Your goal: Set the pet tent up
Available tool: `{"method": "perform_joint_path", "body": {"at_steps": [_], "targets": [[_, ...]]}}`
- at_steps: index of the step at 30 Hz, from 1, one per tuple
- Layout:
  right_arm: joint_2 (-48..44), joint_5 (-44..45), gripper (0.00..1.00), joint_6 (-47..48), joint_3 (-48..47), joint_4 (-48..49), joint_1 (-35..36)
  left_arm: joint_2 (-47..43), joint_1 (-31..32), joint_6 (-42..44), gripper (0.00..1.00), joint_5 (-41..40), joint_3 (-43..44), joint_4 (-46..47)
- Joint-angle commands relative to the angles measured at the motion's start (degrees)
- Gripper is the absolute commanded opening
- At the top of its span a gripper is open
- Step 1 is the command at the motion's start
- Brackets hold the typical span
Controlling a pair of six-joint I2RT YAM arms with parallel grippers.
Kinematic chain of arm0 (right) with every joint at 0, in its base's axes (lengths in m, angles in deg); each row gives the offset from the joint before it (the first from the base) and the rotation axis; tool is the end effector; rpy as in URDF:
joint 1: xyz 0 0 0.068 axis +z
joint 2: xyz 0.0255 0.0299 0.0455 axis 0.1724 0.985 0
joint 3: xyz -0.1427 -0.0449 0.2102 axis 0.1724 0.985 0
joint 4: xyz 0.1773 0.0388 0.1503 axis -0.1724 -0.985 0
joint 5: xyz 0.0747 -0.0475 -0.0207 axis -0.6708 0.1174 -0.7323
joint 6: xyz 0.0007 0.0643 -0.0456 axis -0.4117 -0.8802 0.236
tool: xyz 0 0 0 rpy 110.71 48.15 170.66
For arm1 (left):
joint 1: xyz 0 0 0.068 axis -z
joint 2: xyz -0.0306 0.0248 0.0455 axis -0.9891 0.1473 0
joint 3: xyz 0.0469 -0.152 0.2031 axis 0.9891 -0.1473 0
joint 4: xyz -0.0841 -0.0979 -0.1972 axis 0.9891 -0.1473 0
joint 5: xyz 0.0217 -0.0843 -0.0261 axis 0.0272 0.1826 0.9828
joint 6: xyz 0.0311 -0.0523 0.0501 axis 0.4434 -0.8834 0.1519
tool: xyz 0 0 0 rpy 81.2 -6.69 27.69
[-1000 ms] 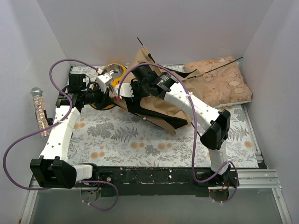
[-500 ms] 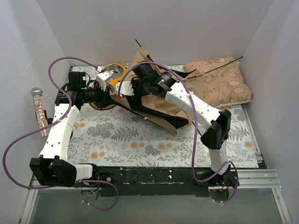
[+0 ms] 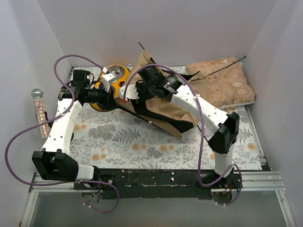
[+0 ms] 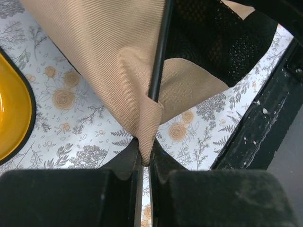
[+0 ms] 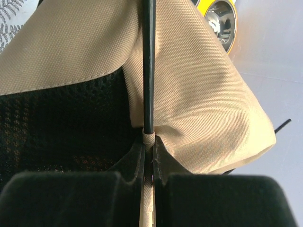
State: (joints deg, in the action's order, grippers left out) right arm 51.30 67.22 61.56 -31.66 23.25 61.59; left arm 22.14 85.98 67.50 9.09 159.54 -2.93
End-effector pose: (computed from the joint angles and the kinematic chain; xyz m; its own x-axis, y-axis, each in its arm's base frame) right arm 0.2578 0.3306 0.3440 0.5348 -0.7550 -0.3795 -0.7182 -0.1695 -0.6749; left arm 0.2415 -0.0657 0.3249 -0.8901 -0.0519 -0.4527 0.2951 0.6914 -0.6594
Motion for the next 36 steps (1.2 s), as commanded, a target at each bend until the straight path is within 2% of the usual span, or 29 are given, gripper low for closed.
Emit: {"method": "perform_joint_path", "body": {"at_steps": [1, 8, 11, 15, 18, 26, 32, 36], "targets": [[-0.2, 2.0, 0.01, 0.3, -3.6, 2.6, 0.5, 0.7, 1.4, 4.8, 0.00, 5.6, 3.2, -6.1], [-2.0, -0.8, 0.01, 3.7, -0.3, 2.6, 1.3, 1.6, 2.6, 1.9, 0.00, 5.1, 4.8, -4.2], [-4.5, -1.5, 0.01, 7.2, 4.6, 3.8, 1.8, 1.6, 2.6, 1.4, 0.00, 3.9, 5.3, -3.9], [-6.9, -2.5, 0.01, 10.9, 9.1, 5.2, 2.0, 2.3, 2.6, 2.5, 0.04, 3.6, 6.3, -5.3], [-6.5, -2.9, 0.01, 10.8, 8.6, 5.4, 2.3, 3.5, 2.6, 3.4, 0.06, 3.5, 6.8, -6.4], [-3.9, -4.8, 0.01, 8.7, 4.7, 4.4, 2.8, 2.9, 3.6, 0.8, 0.28, 0.7, 4.4, -4.2], [-4.4, -5.1, 0.01, 8.8, 6.4, 4.8, 2.9, 2.8, 3.6, -3.4, 0.32, 2.7, 4.1, -2.1], [-4.3, -4.4, 0.01, 9.1, 6.8, 4.5, 2.7, 2.2, 3.2, -0.5, 0.44, 3.9, 5.4, -4.7]]}}
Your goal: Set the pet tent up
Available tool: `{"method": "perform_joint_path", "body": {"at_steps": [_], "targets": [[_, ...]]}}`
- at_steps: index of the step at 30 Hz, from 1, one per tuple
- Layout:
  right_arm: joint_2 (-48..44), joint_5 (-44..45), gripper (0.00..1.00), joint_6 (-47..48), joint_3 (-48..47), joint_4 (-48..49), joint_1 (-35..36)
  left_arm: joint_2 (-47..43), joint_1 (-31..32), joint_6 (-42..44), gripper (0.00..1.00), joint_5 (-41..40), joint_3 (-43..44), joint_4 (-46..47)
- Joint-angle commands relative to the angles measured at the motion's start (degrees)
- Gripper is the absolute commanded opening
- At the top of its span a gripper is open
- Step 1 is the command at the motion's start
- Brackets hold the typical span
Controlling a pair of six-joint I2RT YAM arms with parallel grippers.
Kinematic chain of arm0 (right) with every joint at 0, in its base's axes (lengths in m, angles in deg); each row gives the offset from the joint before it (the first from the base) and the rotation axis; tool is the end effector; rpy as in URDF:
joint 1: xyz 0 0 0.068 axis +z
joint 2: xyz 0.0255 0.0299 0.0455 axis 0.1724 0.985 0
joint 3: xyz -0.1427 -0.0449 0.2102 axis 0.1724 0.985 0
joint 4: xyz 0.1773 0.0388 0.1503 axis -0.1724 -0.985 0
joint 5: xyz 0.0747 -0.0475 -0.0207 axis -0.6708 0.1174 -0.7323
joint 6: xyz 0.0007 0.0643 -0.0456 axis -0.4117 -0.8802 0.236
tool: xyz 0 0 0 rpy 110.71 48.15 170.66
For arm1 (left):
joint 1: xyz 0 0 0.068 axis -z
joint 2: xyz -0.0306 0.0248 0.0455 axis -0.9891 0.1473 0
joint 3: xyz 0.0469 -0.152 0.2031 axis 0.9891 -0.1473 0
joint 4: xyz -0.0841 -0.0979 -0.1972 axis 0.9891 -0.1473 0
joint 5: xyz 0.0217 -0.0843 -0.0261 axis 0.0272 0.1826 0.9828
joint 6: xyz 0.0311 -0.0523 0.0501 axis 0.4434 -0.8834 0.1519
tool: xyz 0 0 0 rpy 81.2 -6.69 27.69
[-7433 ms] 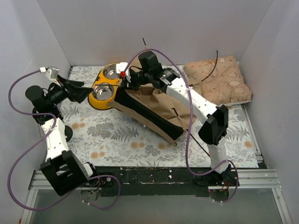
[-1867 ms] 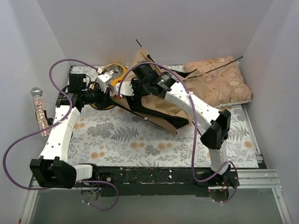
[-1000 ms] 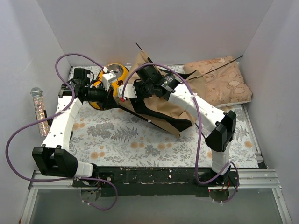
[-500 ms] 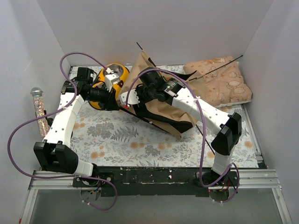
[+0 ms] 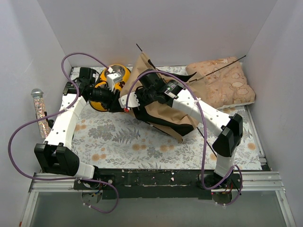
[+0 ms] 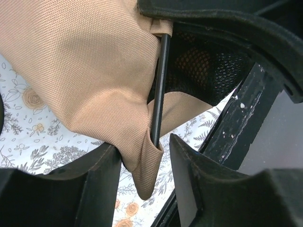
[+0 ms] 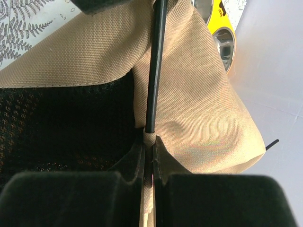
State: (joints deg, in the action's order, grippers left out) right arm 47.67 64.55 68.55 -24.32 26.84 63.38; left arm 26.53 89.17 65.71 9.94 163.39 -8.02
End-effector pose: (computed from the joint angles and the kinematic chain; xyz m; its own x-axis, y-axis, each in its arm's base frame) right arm 0.2387 0.3321 0.3349 0.6580 -0.6808 -0.3218 -0.6468 -0.2921 -0.7045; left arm 0.2460 -0.0809 0.3208 -0.9401 -0.0161 -0.3406 0.2421 0.6718 -0.7001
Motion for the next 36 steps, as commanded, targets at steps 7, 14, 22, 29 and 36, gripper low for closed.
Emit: {"method": "perform_joint_path", "body": {"at_steps": [7, 14, 22, 29, 36], "targets": [[-1.1, -0.8, 0.01, 1.9, 0.8, 0.2, 0.1, -6.7, -6.3, 4.3, 0.54, 6.6, 1.3, 2.6], [-1.1, -0.5, 0.01, 1.9, 1.1, 0.2, -0.3, -6.2, -12.1, 16.9, 0.50, 13.1, 3.5, -4.0], [-1.1, -0.7, 0.01, 1.6, 0.8, -0.3, -0.3, -5.3, -11.7, 19.5, 0.42, 19.0, 1.3, -5.3], [-1.3, -0.7, 0.01, 1.6, 0.7, -0.4, -0.3, -5.1, -6.2, 13.4, 0.40, 16.3, -0.8, 0.0], [-1.6, -0.9, 0.01, 1.1, 0.7, -0.3, -0.3, -5.5, -4.2, 11.9, 0.36, 14.6, -3.3, 2.6]]}}
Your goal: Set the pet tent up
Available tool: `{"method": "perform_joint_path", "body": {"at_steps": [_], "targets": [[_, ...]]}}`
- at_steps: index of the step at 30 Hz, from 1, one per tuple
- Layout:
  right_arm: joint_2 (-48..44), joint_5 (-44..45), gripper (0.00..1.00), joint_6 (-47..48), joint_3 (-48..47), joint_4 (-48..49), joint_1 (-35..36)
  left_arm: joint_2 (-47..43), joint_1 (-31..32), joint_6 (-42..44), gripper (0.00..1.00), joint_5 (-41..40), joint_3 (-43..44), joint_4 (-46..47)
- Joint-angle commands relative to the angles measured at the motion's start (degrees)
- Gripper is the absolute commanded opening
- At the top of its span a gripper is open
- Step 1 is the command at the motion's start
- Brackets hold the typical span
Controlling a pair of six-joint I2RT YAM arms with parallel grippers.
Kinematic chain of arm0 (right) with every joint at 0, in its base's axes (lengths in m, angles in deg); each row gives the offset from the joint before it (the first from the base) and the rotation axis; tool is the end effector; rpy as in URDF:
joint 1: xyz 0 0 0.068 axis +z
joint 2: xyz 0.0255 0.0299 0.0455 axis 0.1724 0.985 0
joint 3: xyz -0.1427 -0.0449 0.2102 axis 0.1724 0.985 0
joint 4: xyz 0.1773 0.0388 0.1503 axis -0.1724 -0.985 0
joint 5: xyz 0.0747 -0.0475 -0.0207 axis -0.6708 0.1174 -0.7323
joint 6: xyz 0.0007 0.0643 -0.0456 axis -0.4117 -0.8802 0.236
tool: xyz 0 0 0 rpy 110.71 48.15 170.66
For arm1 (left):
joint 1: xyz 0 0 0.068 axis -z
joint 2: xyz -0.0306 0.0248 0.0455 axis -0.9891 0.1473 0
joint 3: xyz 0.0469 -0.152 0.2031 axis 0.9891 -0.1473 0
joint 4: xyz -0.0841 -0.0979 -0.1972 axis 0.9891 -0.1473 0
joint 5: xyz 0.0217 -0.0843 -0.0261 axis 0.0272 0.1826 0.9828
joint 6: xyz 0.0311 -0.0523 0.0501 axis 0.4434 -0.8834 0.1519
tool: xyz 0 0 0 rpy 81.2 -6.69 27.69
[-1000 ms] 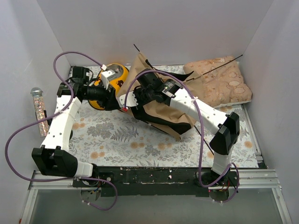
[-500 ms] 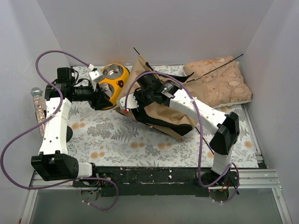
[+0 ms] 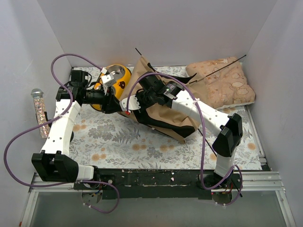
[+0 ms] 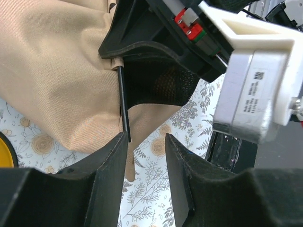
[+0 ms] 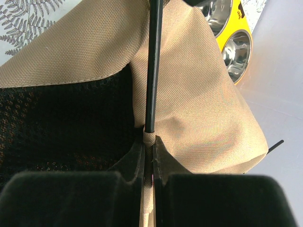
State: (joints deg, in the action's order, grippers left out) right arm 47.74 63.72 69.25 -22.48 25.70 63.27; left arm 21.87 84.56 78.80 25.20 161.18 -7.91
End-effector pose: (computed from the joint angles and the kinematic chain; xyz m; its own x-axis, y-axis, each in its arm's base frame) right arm 0.2371 0.3302 0.3221 0.6596 -0.6828 -0.3141 -0.6630 -0.3319 -0.6710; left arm 0.2257 -0.0705 0.3410 -0.8441 0.0594 -0.5328 0.4930 0.4766 -0.7279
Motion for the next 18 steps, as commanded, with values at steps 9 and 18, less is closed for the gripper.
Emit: {"method": "perform_joint_path", "body": {"at_steps": [9, 18], "targets": [[-1.7, -0.2, 0.01, 0.4, -1.4, 0.6, 0.0, -0.5, 0.4, -3.0, 0.28, -2.6, -2.7, 4.3], [-1.1, -0.3, 0.01, 0.5, -2.1, 0.5, -0.1, 0.1, 0.8, -2.3, 0.00, -2.4, -2.9, 4.3]]}}
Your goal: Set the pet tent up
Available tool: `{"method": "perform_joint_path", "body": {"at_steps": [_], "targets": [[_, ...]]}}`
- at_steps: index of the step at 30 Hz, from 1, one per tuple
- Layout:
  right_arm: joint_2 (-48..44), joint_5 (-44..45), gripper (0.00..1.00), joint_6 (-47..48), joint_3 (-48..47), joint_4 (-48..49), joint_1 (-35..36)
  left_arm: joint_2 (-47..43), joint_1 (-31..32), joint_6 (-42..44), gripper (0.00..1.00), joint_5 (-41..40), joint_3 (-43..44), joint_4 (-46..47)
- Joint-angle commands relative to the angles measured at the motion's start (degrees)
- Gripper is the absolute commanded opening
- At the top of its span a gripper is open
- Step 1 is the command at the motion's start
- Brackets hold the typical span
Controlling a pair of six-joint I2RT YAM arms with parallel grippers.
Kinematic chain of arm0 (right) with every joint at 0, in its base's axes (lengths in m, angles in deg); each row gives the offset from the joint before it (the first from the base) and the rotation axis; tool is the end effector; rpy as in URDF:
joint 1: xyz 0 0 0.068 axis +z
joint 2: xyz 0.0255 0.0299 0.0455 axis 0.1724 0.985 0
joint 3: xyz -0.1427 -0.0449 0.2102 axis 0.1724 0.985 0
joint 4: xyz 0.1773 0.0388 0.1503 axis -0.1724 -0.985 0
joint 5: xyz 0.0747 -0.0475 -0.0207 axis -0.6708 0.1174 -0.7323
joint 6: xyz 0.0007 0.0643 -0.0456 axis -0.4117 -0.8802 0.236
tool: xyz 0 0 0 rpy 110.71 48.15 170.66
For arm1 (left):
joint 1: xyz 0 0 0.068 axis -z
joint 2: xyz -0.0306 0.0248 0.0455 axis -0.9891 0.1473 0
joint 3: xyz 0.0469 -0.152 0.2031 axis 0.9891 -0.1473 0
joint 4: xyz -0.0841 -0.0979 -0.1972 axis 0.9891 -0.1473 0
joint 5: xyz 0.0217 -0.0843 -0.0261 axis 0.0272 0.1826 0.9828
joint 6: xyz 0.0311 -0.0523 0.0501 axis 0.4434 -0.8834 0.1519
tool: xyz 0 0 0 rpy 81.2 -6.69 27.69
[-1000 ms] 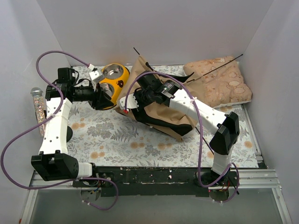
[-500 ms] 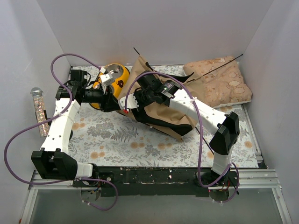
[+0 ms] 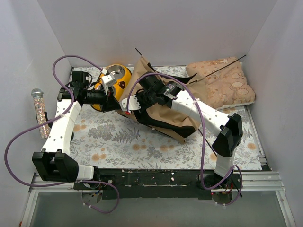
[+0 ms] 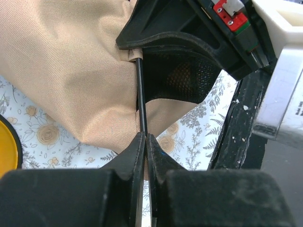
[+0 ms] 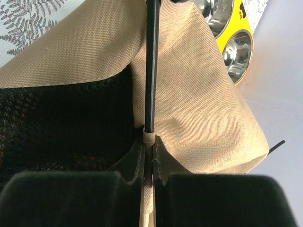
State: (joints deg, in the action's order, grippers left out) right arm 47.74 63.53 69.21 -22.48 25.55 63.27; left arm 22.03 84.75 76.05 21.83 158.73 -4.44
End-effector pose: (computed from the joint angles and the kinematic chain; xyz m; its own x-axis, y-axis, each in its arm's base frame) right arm 0.2367 0.3301 0.3218 0.6598 -0.6817 -0.3162 -0.6649 -0.3335 -0.6683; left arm 0.2327 -0.0695 0.3294 -0.8589 0.0380 -0.5107 0.4513 0.5275 -0.7197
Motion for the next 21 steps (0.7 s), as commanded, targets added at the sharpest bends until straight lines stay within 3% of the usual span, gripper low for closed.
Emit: {"method": "perform_joint_path", "body": {"at_steps": [1, 12, 21], "targets": [[-1.0, -0.1, 0.01, 0.7, -2.1, 0.7, 0.0, -0.1, 0.7, 0.2, 0.00, 1.1, -0.4, 1.0], [0.0, -1.3, 0.01, -1.0, -2.0, 1.8, 1.4, 0.2, 4.8, -15.3, 0.00, -0.1, -2.6, 10.6], [0.5, -4.7, 0.01, -4.3, -1.0, 1.9, 3.1, -0.6, 5.2, -19.0, 0.00, -5.9, -6.8, 10.7]]}}
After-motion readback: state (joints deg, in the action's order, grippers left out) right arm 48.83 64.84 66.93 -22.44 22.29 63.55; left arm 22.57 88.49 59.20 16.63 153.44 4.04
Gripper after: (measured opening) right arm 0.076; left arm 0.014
